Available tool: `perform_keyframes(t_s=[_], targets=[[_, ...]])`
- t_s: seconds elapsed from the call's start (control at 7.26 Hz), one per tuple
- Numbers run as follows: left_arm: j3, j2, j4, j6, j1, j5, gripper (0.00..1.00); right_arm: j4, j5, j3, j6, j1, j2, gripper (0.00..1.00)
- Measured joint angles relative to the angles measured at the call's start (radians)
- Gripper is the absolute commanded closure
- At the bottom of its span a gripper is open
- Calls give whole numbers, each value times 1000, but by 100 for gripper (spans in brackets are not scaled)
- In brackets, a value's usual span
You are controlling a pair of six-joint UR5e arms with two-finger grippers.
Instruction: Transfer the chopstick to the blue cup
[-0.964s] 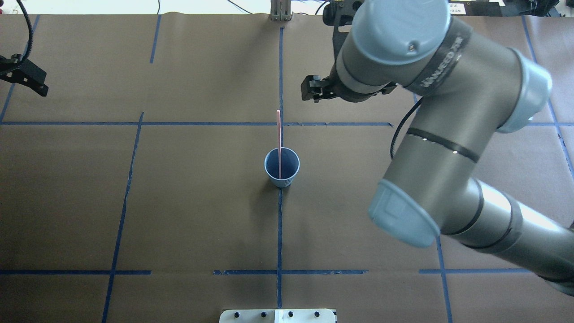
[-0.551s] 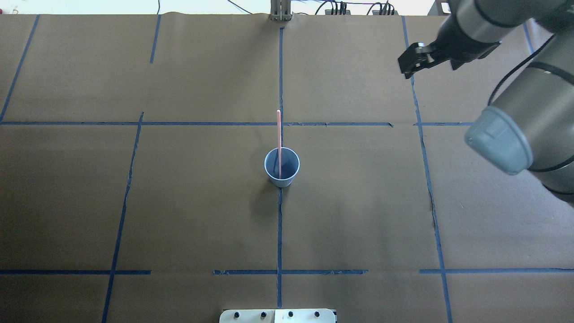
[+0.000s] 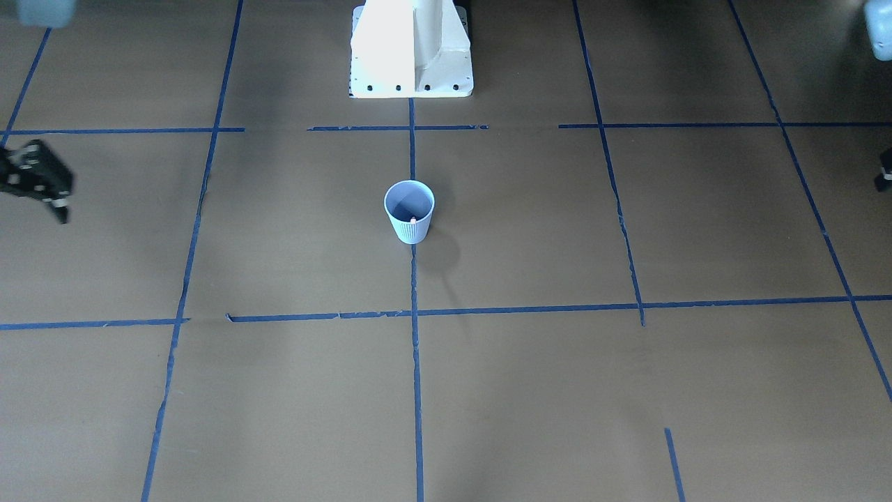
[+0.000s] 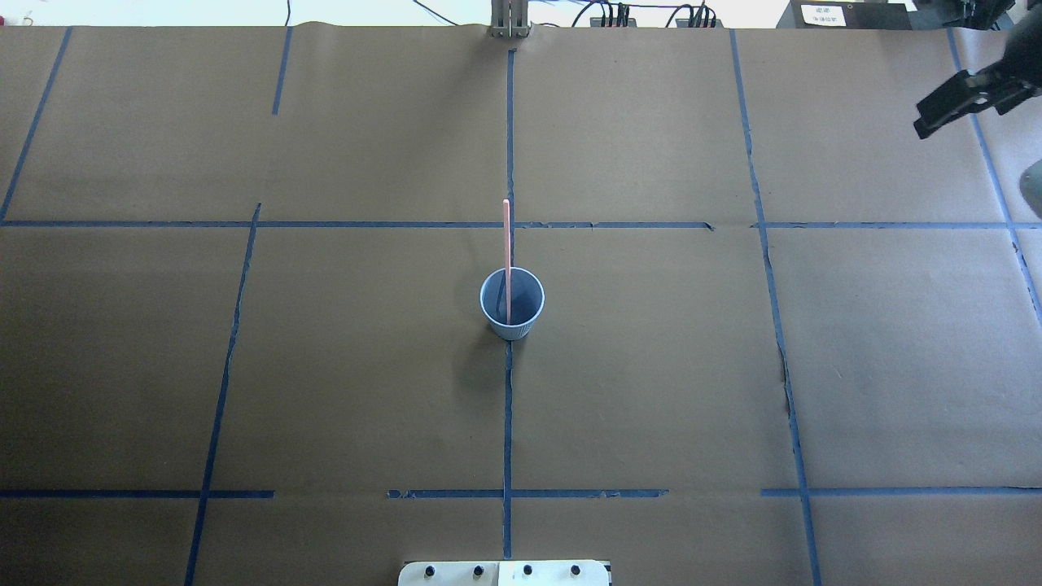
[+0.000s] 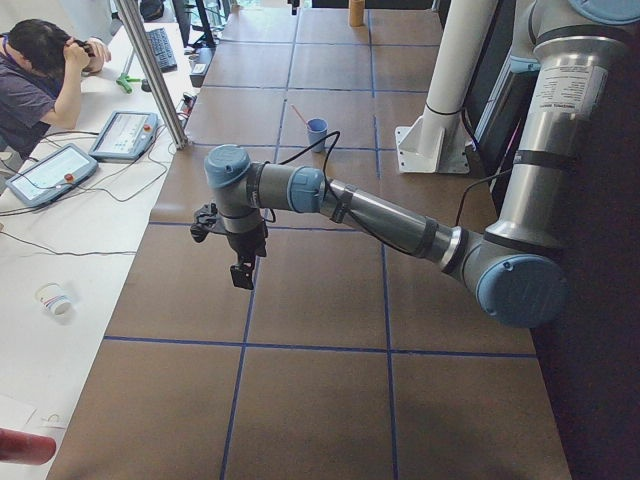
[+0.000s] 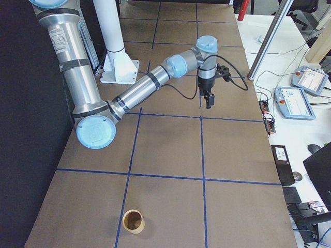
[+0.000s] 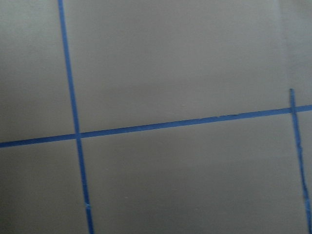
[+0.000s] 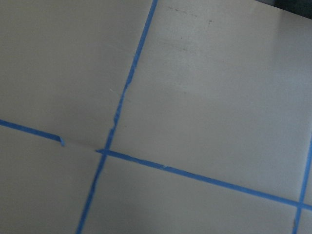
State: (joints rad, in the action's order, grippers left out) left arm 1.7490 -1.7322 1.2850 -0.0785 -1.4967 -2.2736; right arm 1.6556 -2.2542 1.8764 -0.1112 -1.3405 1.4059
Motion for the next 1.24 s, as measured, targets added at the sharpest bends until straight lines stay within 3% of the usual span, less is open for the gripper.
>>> perform_keyframes(t_s=[0.28, 0.41, 0.83, 1.24], targets=[[-19, 26, 3, -28, -27, -1, 0, -227, -42, -145, 99, -73, 124, 0], [-21, 53, 4, -31, -41, -1, 0, -271, -48, -191, 112, -81, 151, 0], [-50, 108, 10, -29, -59, -14, 0, -281, -68, -231, 101, -88, 189, 0], [-85, 116, 31, -29, -60, -18, 0, -237, -174, -234, -71, -137, 191, 0]])
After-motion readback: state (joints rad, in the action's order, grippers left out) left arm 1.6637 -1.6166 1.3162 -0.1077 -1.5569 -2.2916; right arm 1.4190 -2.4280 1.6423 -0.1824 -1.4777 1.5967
